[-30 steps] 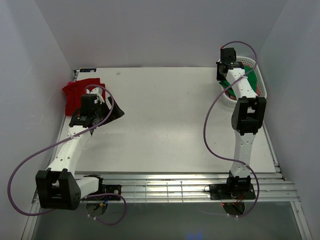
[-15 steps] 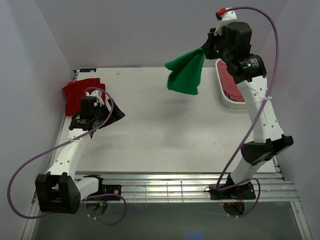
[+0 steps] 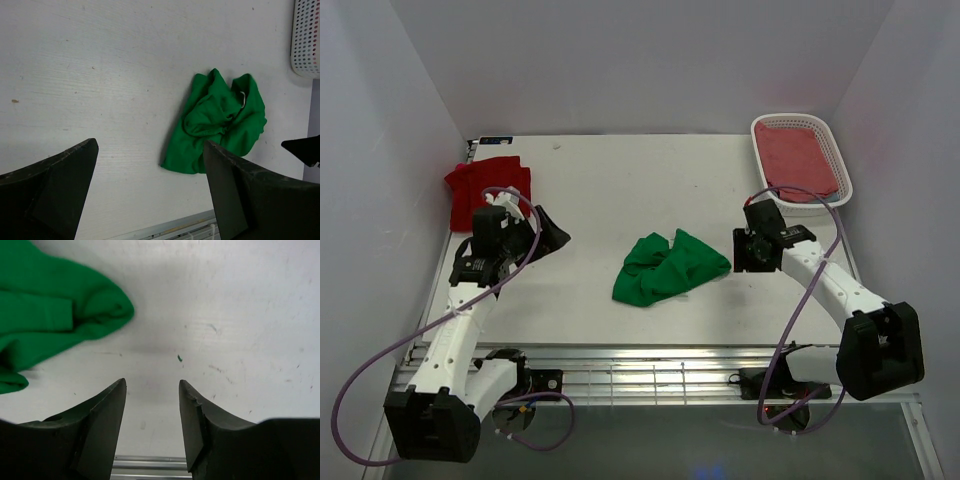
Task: Fold and stack the t-shirts
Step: Move the tshirt to the center of the board
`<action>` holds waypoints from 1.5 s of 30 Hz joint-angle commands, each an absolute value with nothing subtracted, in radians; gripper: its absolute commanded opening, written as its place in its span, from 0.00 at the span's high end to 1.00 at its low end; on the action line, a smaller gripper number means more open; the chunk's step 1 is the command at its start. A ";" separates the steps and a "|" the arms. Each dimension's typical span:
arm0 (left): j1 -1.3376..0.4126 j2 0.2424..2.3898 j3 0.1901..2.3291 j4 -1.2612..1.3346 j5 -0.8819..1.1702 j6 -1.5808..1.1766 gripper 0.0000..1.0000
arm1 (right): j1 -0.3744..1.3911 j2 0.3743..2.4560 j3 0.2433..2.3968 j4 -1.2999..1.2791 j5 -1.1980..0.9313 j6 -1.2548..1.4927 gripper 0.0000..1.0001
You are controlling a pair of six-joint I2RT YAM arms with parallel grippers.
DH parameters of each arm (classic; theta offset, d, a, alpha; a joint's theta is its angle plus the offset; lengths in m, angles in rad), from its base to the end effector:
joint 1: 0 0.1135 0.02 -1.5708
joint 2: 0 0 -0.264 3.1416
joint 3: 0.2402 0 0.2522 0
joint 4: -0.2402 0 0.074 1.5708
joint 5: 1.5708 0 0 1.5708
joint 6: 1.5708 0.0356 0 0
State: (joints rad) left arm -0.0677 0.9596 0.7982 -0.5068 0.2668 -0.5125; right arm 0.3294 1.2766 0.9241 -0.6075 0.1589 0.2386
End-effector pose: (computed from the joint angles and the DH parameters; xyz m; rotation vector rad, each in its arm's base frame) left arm 0.2039 -0.0232 0.2824 -0.3579 2.2541 -0.6086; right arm 0.2447 0.0777 0.2485 -0.0510 2.5128 0.0299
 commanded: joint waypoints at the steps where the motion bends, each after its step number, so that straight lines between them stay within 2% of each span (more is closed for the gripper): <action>1: -0.071 0.914 0.781 -0.535 0.311 -0.514 0.04 | 0.351 1.183 0.862 -0.549 0.187 0.282 0.47; 6: -0.089 0.948 0.772 -0.506 0.316 -0.580 0.08 | 0.403 1.181 0.917 -0.465 0.051 0.258 0.47; 8: -0.158 0.975 0.767 -0.479 0.275 -0.609 0.09 | 0.437 1.244 0.969 -0.442 0.011 0.245 0.47; 13: -0.487 1.147 0.781 -0.460 0.069 -0.721 0.09 | 0.569 1.409 1.069 -0.405 -0.060 0.245 0.48; 15: -0.567 1.202 0.796 -0.460 0.015 -0.786 0.08 | 0.620 1.489 1.123 -0.381 -0.064 0.247 0.48; 23: -0.591 1.160 0.785 -0.482 -0.063 -0.792 0.07 | 0.719 1.788 1.365 -0.350 -0.115 0.204 0.49; 29: -0.592 1.097 0.744 -0.505 -0.060 -0.824 0.06 | 0.739 1.926 1.506 -0.379 -0.120 0.181 0.50; 41: -0.591 1.052 0.732 -0.543 -0.092 -0.828 0.05 | 0.761 1.924 1.445 -0.397 -0.106 0.172 0.50; 45: -0.591 1.057 0.721 -0.545 -0.092 -0.828 0.05 | 0.767 1.924 1.433 -0.400 -0.127 0.179 0.55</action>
State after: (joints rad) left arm -0.5911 1.0679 0.7353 -0.5270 -0.0719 -0.8211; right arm 0.7547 1.9549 1.4403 -0.4042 -0.1074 0.1818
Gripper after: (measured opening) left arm 0.953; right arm 0.455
